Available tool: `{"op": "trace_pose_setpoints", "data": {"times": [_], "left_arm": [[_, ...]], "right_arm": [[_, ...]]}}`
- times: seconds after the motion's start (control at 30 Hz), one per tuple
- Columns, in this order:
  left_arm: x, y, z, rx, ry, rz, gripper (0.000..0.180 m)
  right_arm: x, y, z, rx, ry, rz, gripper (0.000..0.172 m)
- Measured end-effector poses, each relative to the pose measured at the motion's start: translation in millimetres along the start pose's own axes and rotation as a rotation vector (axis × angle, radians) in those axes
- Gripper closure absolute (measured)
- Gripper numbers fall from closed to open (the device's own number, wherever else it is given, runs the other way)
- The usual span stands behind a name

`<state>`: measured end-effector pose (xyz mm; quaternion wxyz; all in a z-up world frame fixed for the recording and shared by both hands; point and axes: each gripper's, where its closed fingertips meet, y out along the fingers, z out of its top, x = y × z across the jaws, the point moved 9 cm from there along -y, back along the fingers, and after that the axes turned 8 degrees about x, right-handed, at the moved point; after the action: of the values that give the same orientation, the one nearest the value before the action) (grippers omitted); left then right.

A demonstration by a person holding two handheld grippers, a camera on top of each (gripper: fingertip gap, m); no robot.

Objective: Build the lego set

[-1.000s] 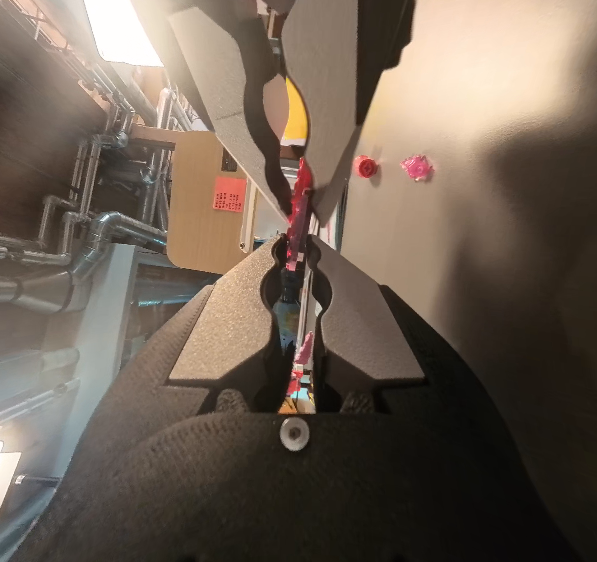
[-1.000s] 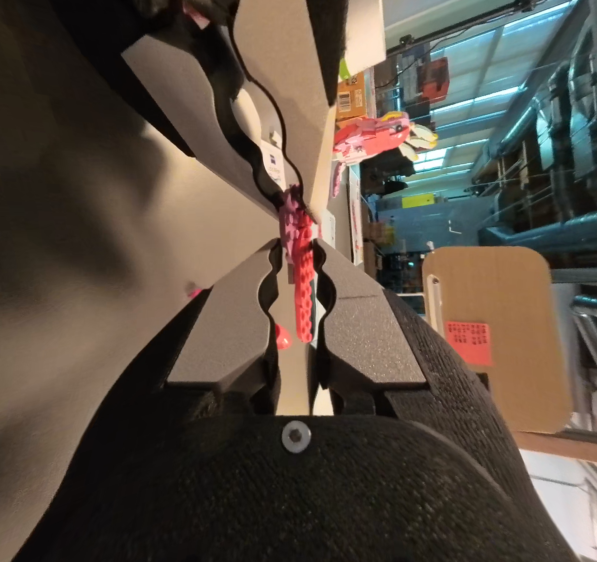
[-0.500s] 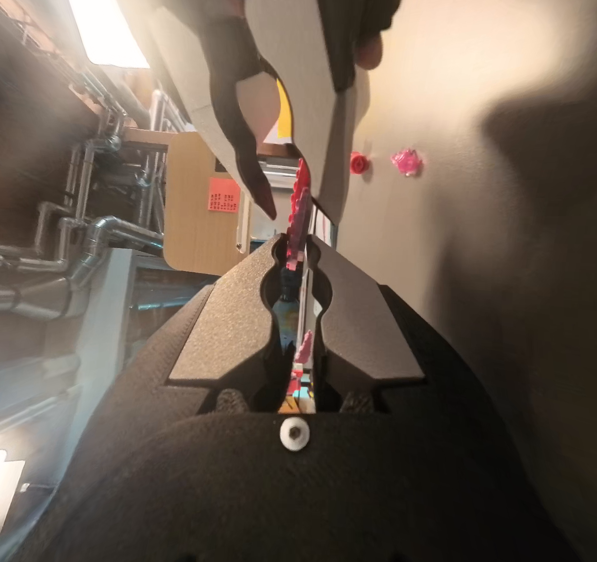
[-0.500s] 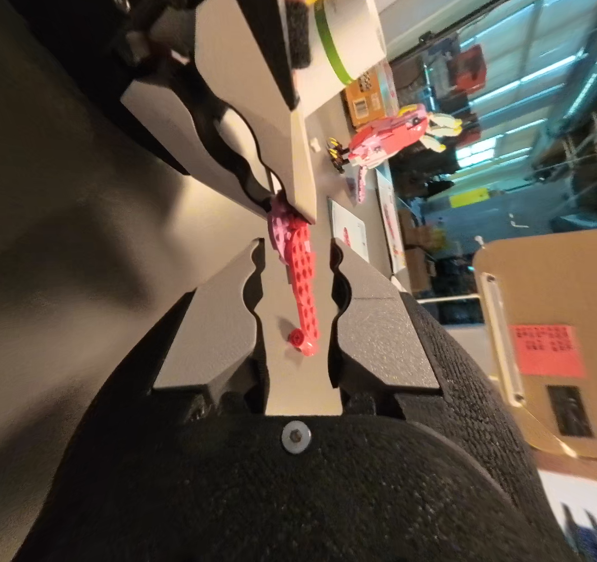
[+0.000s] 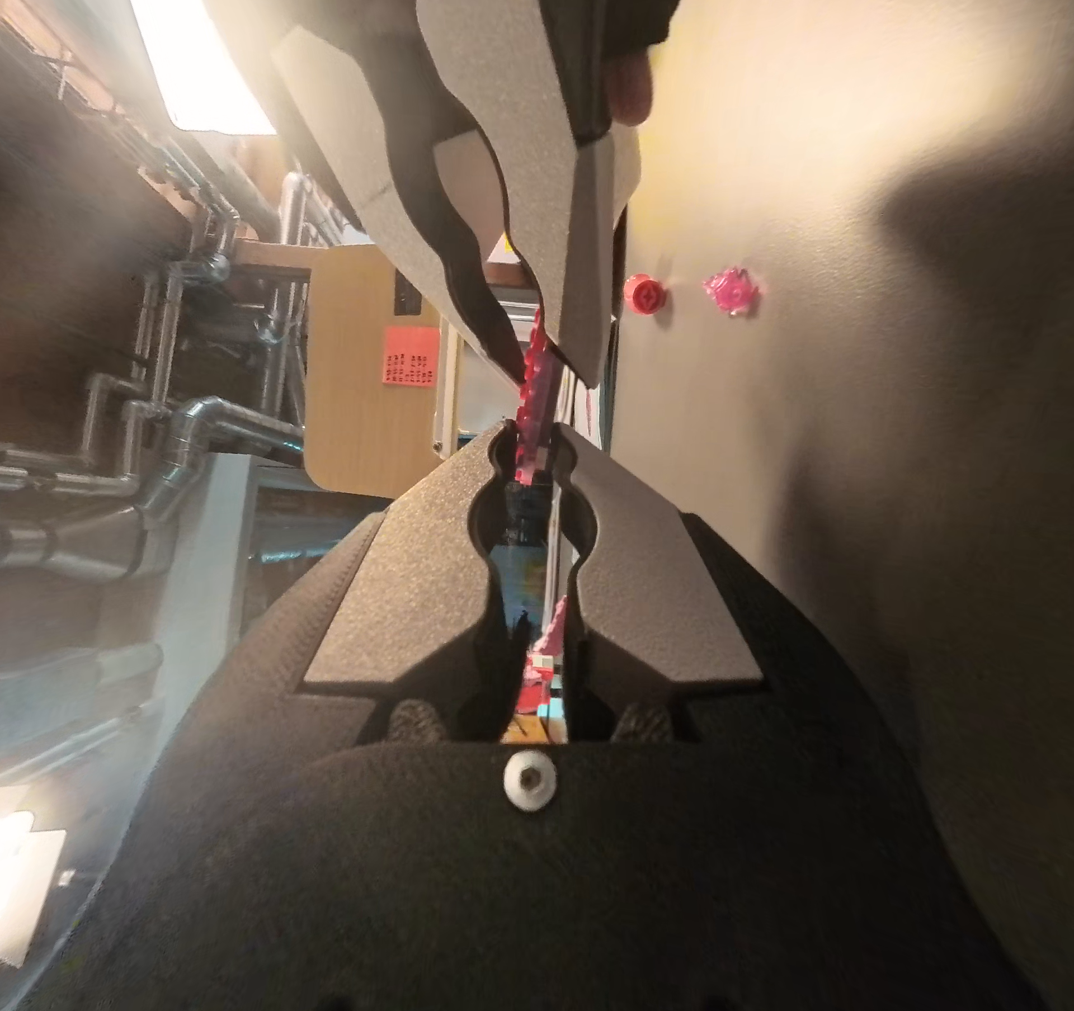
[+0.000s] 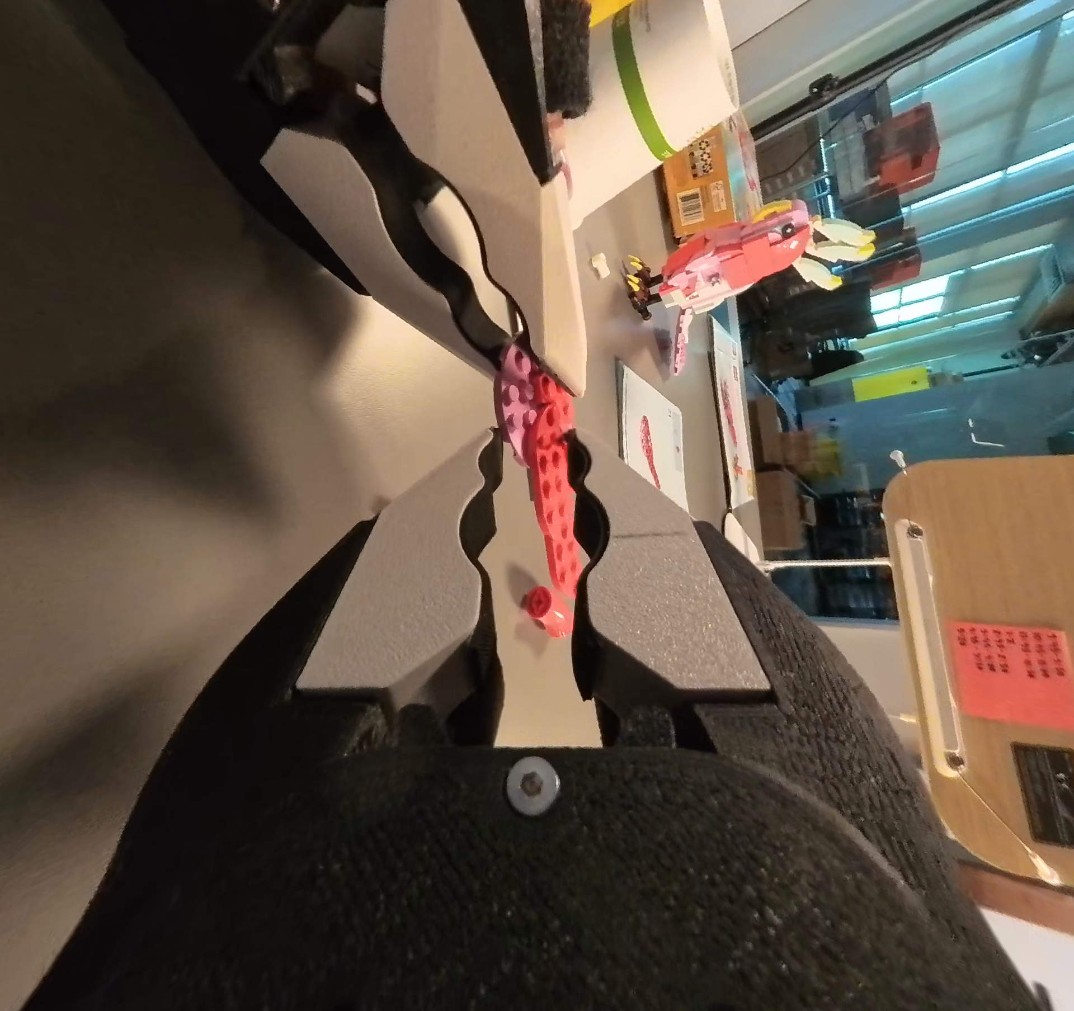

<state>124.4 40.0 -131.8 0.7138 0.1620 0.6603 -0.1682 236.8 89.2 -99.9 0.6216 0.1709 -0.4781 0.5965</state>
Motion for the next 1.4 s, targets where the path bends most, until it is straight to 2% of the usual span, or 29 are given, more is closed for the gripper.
{"op": "trace_pose_setpoints", "data": {"times": [0.4, 0.53, 0.6, 0.7, 0.73, 0.87, 1.0, 1.07, 1.17, 1.4], "left_arm": [[3.9, 0.9, 1.2, -0.021, 0.072, -0.013, 0.17], [3.9, 2.3, 0.1, -0.025, 0.035, -0.027, 0.17], [-0.4, 3.0, -2.3, -0.035, -0.027, -0.006, 0.17], [-3.4, 3.2, -5.7, -0.04, -0.083, -0.002, 0.17], [-3.2, 3.3, -5.6, -0.038, -0.079, 0.0, 0.17], [-3.6, 3.0, -4.9, -0.028, -0.093, 0.015, 0.17], [-5.7, 3.6, -10.1, -0.04, -0.172, 0.005, 0.168], [-8.1, 4.8, -10.8, -0.04, -0.204, 0.026, 0.167], [-12.1, 3.8, -11.2, -0.02, -0.273, 0.035, 0.165], [-15.3, 4.1, -24.7, -0.017, -0.466, 0.011, 0.155]], "right_arm": [[-1.3, 2.2, 1.9, -0.053, -0.09, 0.032, 0.156], [-1.7, 3.2, 0.6, -0.056, -0.067, 0.029, 0.156], [-0.4, 3.7, -1.0, -0.037, -0.028, -0.034, 0.155], [0.7, 4.5, -9.8, -0.067, -0.036, -0.136, 0.133], [0.4, 5.3, -12.0, -0.072, -0.051, -0.164, 0.133], [-3.6, 11.0, -13.8, -0.075, -0.157, -0.259, 0.158], [-11.9, 20.5, -20.5, -0.035, -0.173, -0.383, 0.16], [-9.8, 21.7, -22.1, -0.101, -0.273, -0.462, 0.161], [-7.7, 18.1, -24.2, -0.08, -0.263, -0.505, 0.161], [4.0, 13.6, -42.4, -0.186, -0.198, -0.607, 0.162]]}}
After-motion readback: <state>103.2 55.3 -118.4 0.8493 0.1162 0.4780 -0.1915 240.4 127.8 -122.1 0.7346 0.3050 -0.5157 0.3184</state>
